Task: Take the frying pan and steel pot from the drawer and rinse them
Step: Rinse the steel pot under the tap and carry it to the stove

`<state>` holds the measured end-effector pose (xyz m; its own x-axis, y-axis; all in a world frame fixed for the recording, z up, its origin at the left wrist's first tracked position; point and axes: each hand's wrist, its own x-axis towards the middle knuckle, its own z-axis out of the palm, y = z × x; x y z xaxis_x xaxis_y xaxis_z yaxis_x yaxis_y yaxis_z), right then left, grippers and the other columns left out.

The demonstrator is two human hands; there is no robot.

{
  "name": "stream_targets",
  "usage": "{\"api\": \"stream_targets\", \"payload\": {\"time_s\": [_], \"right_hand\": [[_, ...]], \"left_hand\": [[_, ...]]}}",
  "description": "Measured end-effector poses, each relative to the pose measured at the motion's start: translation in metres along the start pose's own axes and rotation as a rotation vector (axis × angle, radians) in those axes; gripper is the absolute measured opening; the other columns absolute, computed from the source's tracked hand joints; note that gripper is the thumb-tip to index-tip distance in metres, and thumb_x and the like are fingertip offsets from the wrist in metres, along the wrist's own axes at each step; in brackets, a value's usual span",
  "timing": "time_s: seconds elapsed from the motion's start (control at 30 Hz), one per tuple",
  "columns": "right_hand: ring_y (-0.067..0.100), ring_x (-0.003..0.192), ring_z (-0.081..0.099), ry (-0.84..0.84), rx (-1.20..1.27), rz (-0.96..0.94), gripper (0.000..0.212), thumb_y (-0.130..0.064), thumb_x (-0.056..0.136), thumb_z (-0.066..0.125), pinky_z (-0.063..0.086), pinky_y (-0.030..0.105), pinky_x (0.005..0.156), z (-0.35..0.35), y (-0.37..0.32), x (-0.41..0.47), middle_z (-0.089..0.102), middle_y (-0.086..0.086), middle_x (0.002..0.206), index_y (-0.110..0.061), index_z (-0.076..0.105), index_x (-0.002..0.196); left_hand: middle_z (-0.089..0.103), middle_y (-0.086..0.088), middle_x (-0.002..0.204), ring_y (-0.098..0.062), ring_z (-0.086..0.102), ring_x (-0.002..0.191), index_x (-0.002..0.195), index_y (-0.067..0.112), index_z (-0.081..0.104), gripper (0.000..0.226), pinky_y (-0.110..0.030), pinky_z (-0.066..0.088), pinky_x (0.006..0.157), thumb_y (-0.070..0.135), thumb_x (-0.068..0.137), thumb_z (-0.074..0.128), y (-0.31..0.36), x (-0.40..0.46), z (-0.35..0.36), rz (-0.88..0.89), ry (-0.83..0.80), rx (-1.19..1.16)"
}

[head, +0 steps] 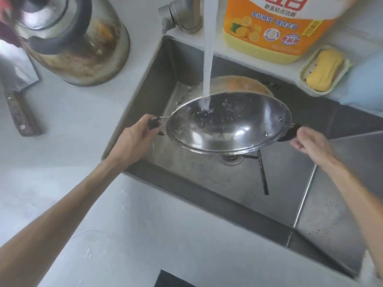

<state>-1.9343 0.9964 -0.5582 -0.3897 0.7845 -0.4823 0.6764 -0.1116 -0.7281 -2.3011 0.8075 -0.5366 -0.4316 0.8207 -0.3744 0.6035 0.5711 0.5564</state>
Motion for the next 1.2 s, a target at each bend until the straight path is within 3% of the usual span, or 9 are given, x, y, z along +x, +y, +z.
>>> {"api": "stream_targets", "payload": {"time_s": [0.13,0.27,0.33,0.5,0.6,0.67,0.77,0.93,1.2], "right_hand": [[0.022,0.081,0.064,0.11,-0.141,-0.145,0.034,-0.081,0.062,0.052,0.045,0.02,0.074,-0.01,0.004,-0.005,0.071,0.007,0.091,-0.059,0.06,0.087],[-0.005,0.079,0.059,0.059,-0.094,-0.211,0.036,-0.085,0.062,0.048,0.041,0.004,0.074,-0.003,-0.005,-0.008,0.063,-0.022,0.091,-0.059,0.061,0.084],[-0.01,0.083,0.062,0.063,0.028,-0.171,0.035,-0.077,0.061,0.059,0.045,0.006,0.081,0.005,-0.001,-0.004,0.065,-0.032,0.091,-0.055,0.06,0.089],[0.024,0.086,0.068,0.155,0.12,-0.154,0.044,-0.03,0.077,0.07,0.051,0.036,0.09,0.027,0.018,0.007,0.071,-0.018,0.083,-0.054,0.04,0.098],[0.022,0.085,0.065,0.148,0.182,-0.095,0.03,-0.019,0.086,0.063,0.048,0.034,0.089,0.039,0.025,0.015,0.071,0.001,0.095,-0.047,0.056,0.091],[0.014,0.081,0.062,0.128,0.214,-0.06,0.028,-0.015,0.087,0.063,0.048,0.023,0.085,0.044,0.031,0.018,0.068,0.003,0.099,-0.043,0.061,0.089],[0.01,0.079,0.063,0.08,0.193,-0.01,0.035,-0.01,0.082,0.067,0.048,0.015,0.08,0.051,0.042,0.021,0.068,0.0,0.097,-0.045,0.063,0.089],[0.012,0.085,0.063,0.079,0.152,0.048,0.035,-0.008,0.08,0.069,0.045,0.003,0.075,0.061,0.053,0.025,0.066,0.005,0.107,-0.04,0.061,0.093],[-0.002,0.074,0.064,0.059,0.129,0.076,0.042,-0.008,0.076,0.074,0.048,0.006,0.078,0.066,0.064,0.031,0.068,0.001,0.097,-0.049,0.063,0.082]], "left_hand": [[0.053,0.004,0.084,-0.027,0.057,0.09,0.111,0.024,0.055,0.025,-0.033,0.04,0.073,0.038,0.091,0.051,-0.015,0.01,0.003,0.031,-0.034,0.045],[0.07,0.009,0.089,-0.019,0.063,0.099,0.102,0.034,0.054,0.014,-0.043,0.045,0.097,0.032,0.088,0.054,-0.02,0.013,0.007,-0.013,-0.084,-0.172],[0.071,0.013,0.083,-0.016,0.066,0.092,0.1,0.045,0.053,0.02,-0.047,0.046,0.097,0.038,0.082,0.055,-0.021,0.015,0.01,-0.02,-0.046,-0.243],[0.062,0.017,0.06,0.016,0.057,0.067,0.127,0.033,0.045,0.043,-0.008,0.042,0.075,0.017,0.089,0.059,-0.014,0.023,0.016,-0.024,0.114,-0.242],[0.061,0.034,0.063,0.022,0.053,0.066,0.107,0.036,0.052,0.025,0.0,0.036,0.066,0.018,0.091,0.057,-0.02,0.034,0.018,-0.001,0.048,-0.167],[0.058,0.04,0.06,0.016,0.054,0.063,0.101,0.037,0.054,0.021,-0.012,0.039,0.064,0.019,0.091,0.058,-0.026,0.038,0.02,-0.006,-0.051,-0.095],[0.06,0.019,0.053,0.001,0.051,0.06,0.11,0.03,0.056,0.026,-0.023,0.038,0.064,0.017,0.088,0.062,-0.035,0.04,0.028,0.011,-0.181,-0.011],[0.059,-0.001,0.077,-0.023,0.058,0.078,0.114,0.023,0.056,0.032,-0.029,0.044,0.072,0.016,0.085,0.065,-0.034,0.051,0.035,-0.04,-0.303,0.099],[0.06,-0.003,0.091,-0.023,0.06,0.087,0.117,0.024,0.057,0.032,-0.029,0.044,0.077,0.015,0.087,0.064,-0.033,0.067,0.041,-0.105,-0.261,0.115]]}}
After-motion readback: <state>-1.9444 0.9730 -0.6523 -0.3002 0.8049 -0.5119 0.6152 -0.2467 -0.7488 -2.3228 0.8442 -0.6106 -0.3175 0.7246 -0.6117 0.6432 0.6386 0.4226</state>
